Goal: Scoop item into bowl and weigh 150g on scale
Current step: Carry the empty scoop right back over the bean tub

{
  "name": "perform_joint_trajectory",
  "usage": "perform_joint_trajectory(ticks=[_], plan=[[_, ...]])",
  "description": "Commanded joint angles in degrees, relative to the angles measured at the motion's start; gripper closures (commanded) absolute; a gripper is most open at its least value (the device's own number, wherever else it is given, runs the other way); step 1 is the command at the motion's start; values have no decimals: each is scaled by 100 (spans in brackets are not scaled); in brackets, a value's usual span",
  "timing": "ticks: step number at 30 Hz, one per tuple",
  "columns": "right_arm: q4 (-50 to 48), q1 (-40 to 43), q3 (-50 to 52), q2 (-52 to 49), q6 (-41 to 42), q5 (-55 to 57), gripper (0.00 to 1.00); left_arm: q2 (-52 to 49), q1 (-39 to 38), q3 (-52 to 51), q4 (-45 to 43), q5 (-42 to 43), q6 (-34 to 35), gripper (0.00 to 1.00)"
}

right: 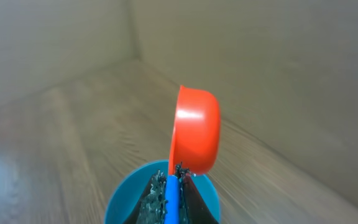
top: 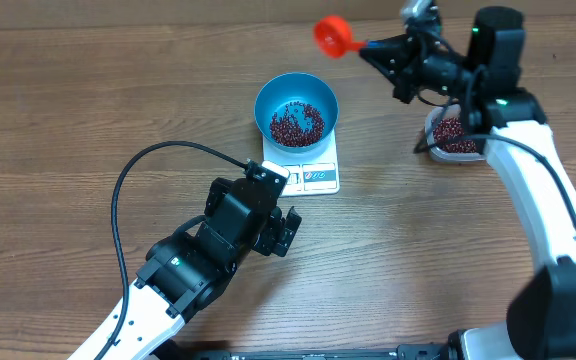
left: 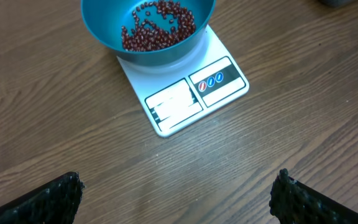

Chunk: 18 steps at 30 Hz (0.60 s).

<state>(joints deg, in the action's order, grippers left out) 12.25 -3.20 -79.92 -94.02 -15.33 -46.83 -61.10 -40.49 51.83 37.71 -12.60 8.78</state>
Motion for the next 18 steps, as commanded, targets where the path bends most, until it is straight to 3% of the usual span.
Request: perform_joint_trajectory(ticks=[1,9,18], plan=[[501,105,-9,437,356,1626,96,-35,7,-37,-4,44,-63,0],[2262,114,-7,850,332,5233,96,-35,9,-37,-4,44,-66,1],[3309,114,-7,839,308,6472,96,-35,7,-37,-4,44,-63,0]])
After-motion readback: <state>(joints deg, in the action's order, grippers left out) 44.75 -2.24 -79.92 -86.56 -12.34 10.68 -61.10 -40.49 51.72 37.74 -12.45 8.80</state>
